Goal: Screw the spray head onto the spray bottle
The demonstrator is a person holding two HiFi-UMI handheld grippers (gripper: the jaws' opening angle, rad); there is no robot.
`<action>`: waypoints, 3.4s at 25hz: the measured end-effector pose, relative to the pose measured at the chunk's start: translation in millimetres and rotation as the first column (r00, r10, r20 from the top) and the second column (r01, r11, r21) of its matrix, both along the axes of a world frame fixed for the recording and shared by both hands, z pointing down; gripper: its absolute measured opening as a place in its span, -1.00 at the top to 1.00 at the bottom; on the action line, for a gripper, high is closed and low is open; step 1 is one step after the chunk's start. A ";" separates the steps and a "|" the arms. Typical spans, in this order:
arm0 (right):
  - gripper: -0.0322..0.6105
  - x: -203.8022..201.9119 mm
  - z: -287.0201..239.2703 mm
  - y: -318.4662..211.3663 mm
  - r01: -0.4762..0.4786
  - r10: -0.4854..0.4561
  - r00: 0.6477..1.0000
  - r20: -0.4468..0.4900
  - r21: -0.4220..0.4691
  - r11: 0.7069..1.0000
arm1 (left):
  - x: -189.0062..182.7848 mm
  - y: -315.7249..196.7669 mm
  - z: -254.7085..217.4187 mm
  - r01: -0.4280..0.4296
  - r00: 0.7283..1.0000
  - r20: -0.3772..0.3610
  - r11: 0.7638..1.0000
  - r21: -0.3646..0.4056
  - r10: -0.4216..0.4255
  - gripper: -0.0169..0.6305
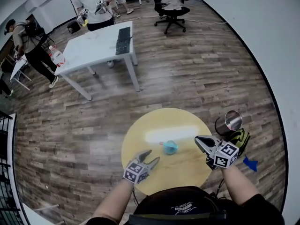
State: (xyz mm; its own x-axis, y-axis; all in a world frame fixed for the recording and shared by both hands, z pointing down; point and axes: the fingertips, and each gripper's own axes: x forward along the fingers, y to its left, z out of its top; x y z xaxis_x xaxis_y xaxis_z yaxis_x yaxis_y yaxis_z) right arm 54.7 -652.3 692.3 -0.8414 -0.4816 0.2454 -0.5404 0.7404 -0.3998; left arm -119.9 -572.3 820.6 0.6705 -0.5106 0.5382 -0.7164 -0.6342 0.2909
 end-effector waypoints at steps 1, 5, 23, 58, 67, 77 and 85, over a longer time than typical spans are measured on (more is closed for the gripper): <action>0.87 0.3 7.9 0.2 -0.001 0.001 1.000 -0.003 -0.011 1.000 | 2.6 -3.4 11.8 -0.015 1.000 0.022 1.000 -0.005 0.015 0.09; 0.87 3.2 32.1 -3.6 -0.006 0.007 1.000 0.003 -0.052 0.999 | 21.5 -26.1 49.2 -0.052 0.995 0.079 0.999 -0.008 0.053 -0.35; 0.87 49.5 78.1 6.9 -0.045 0.043 0.999 -0.018 -0.128 0.991 | 107.9 -81.2 124.5 -0.155 0.971 0.190 0.987 0.039 0.145 -0.53; 0.57 -74.8 -170.9 84.8 0.374 -0.368 0.927 -0.077 0.297 0.879 | 37.5 17.6 -105.1 -0.422 0.629 0.671 0.898 -0.129 0.392 -0.39; 0.43 -111.2 -184.2 109.9 0.463 -0.440 0.886 -0.147 0.236 0.854 | 8.8 30.5 -118.3 -0.395 0.557 0.765 0.913 -0.100 0.324 -0.38; 0.57 -119.6 -177.2 119.3 0.488 -0.457 0.870 -0.187 0.182 0.854 | 8.7 25.6 -130.2 -0.403 0.509 0.815 0.913 -0.059 0.277 -0.37; 0.59 -108.0 -180.9 89.6 0.218 -0.202 0.972 0.117 -0.142 0.966 | -18.5 2.7 -154.1 -0.294 0.431 0.902 0.948 0.119 0.020 -0.35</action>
State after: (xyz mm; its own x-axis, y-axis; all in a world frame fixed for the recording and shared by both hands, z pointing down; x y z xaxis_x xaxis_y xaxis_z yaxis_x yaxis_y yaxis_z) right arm -53.3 -562.7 511.4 -0.9436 -0.2546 0.2114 -0.3305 0.7591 -0.5609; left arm -138.4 -569.7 666.5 -0.0205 -0.6411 0.7672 -0.3705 -0.7079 -0.6014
